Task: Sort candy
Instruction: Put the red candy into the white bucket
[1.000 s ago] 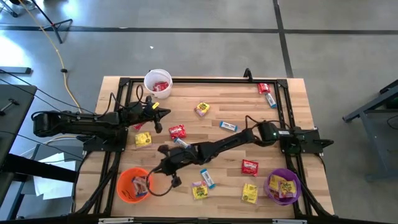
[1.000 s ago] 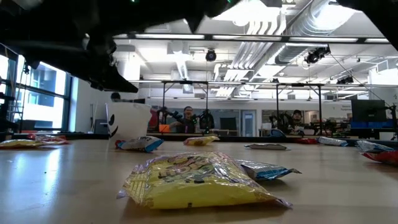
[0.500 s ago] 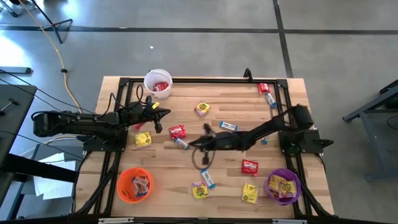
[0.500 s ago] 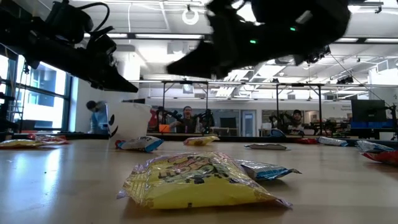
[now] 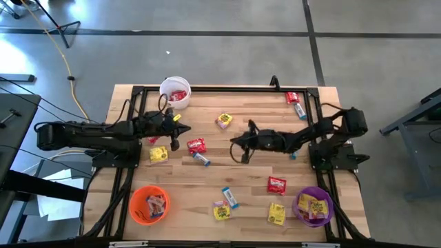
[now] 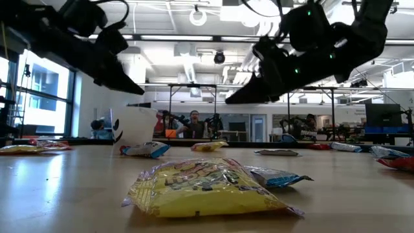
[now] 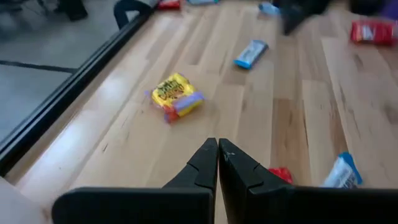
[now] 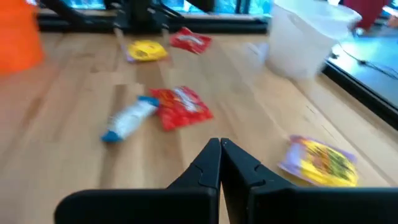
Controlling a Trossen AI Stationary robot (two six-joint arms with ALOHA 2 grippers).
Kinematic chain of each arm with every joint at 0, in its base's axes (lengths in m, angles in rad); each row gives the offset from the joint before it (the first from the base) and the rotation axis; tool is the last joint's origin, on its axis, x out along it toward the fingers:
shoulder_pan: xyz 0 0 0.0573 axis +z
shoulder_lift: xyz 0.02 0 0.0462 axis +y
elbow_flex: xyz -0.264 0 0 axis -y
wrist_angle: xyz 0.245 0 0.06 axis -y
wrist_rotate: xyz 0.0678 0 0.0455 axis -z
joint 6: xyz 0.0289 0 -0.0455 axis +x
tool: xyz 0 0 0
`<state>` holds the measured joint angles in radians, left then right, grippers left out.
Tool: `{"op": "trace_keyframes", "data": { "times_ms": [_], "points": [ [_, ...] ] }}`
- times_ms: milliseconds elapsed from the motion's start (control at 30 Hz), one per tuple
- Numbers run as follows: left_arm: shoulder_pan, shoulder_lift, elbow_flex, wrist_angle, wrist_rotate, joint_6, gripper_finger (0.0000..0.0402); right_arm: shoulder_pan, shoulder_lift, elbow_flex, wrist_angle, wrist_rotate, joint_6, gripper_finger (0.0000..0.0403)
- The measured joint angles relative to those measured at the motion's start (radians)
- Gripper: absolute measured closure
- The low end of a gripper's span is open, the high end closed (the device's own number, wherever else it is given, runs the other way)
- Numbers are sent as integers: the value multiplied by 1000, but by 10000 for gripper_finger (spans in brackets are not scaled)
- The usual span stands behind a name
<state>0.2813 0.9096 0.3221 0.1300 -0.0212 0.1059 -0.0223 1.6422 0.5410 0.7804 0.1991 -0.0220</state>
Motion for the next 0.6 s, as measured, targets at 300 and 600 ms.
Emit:
{"op": "trace_keyframes", "data": {
  "times_ms": [300, 600],
  "points": [
    [-7, 6, 194, -433, -29, -42, 401, -218, -13, -28, 2, -219, 23, 403],
    [19, 46, 317, -741, -61, -233, 401, -332, -12, -28, 1, -291, -59, 403]
  ]
}}
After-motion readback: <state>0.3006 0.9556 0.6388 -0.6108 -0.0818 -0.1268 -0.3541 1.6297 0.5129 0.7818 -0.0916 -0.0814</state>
